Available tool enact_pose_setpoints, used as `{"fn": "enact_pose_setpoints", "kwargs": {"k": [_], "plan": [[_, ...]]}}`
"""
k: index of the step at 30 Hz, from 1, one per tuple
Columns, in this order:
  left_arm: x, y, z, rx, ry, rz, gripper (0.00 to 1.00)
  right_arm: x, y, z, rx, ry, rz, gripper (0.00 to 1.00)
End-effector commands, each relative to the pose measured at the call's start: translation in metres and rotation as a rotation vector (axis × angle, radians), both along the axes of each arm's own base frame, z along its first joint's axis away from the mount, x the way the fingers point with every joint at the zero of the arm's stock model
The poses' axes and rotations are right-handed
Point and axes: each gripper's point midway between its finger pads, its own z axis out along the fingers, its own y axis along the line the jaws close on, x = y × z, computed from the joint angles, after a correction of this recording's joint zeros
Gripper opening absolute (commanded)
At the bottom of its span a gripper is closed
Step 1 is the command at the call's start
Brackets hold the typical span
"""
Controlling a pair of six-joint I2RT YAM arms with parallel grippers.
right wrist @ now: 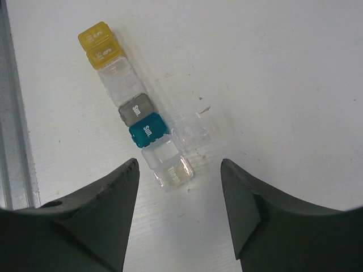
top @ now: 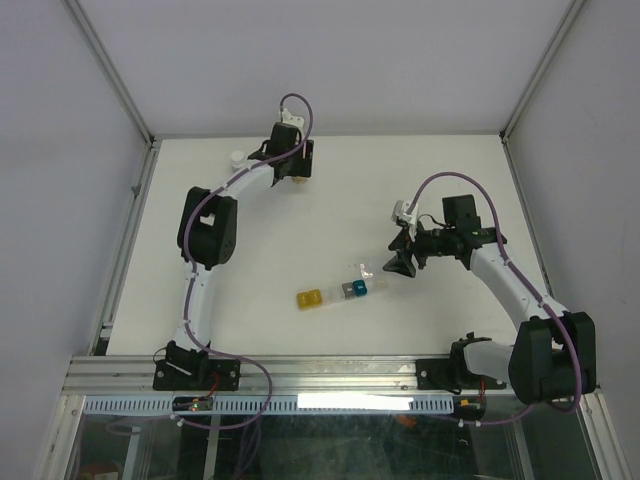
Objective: Sort the pills into containers
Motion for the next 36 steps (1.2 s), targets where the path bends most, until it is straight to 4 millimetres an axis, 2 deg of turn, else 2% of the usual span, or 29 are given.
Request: {"fn": "enact_pose_setpoints", "kwargs": {"k": [1,5,6,10,13,14,15,16,17,19,21,22,23,25,26,27,28,29,31,34,36], "plan": [[0.017,-0.012,0.036,-0.024,-0.085,-0.026,0.68,0.007,0.004,0.019,0.040,-0.058,0.022,0.62],[0.021,-0.015,0.036,-0.031,-0.088,-0.035,0.61,0.006,0.005,0.021,0.043,-0.066,0.028,0.62],[0.021,-0.016,0.036,-0.032,-0.087,-0.039,0.56,0.005,0.005,0.021,0.044,-0.066,0.029,0.62],[0.018,-0.019,0.044,-0.051,-0.077,-0.053,0.22,0.004,0.004,0.024,0.047,-0.073,0.032,0.62],[0.008,-0.024,0.070,-0.100,-0.083,-0.070,0.14,0.000,0.006,0.029,0.063,-0.090,0.057,0.62],[0.001,-0.025,0.085,-0.129,-0.090,-0.075,0.12,-0.002,0.007,0.031,0.069,-0.097,0.068,0.62],[-0.007,-0.027,0.107,-0.170,-0.107,-0.086,0.10,-0.003,0.008,0.035,0.074,-0.111,0.079,0.62],[-0.018,-0.031,0.126,-0.214,-0.114,-0.102,0.09,-0.004,0.008,0.039,0.078,-0.128,0.090,0.62],[-0.033,-0.033,0.134,-0.256,-0.095,-0.122,0.08,-0.004,0.009,0.044,0.080,-0.150,0.098,0.63],[-0.065,-0.043,0.161,-0.367,-0.083,-0.189,0.05,-0.004,0.008,0.059,0.082,-0.221,0.108,0.67],[-0.103,-0.054,0.184,-0.505,-0.073,-0.271,0.04,-0.002,0.008,0.077,0.085,-0.312,0.118,0.78],[-0.132,-0.061,0.180,-0.590,-0.022,-0.321,0.02,0.000,0.009,0.088,0.095,-0.364,0.119,0.87],[-0.146,-0.063,0.205,-0.651,-0.077,-0.366,0.01,0.001,0.010,0.099,0.108,-0.399,0.116,0.90],[-0.191,-0.070,0.224,-0.778,-0.122,-0.455,0.00,-0.003,0.015,0.120,0.154,-0.405,0.137,0.98],[-0.212,-0.073,0.228,-0.824,-0.137,-0.487,0.00,-0.008,0.019,0.131,0.185,-0.388,0.170,0.99],[-0.231,-0.074,0.222,-0.858,-0.131,-0.493,0.00,-0.014,0.023,0.145,0.221,-0.381,0.207,0.99],[-0.249,-0.077,0.235,-0.897,-0.158,-0.513,0.00,-0.020,0.026,0.158,0.256,-0.382,0.239,0.99],[-0.266,-0.083,0.240,-0.917,-0.172,-0.531,0.00,-0.025,0.030,0.169,0.293,-0.383,0.267,0.99],[-0.289,-0.090,0.244,-0.940,-0.203,-0.522,0.00,-0.031,0.032,0.187,0.342,-0.382,0.281,0.99],[-0.314,-0.096,0.247,-1.003,-0.239,-0.475,0.00,-0.035,0.032,0.194,0.350,-0.385,0.279,0.99],[-0.324,-0.100,0.247,-1.044,-0.256,-0.441,0.00,-0.037,0.032,0.187,0.352,-0.373,0.281,0.97]]}}
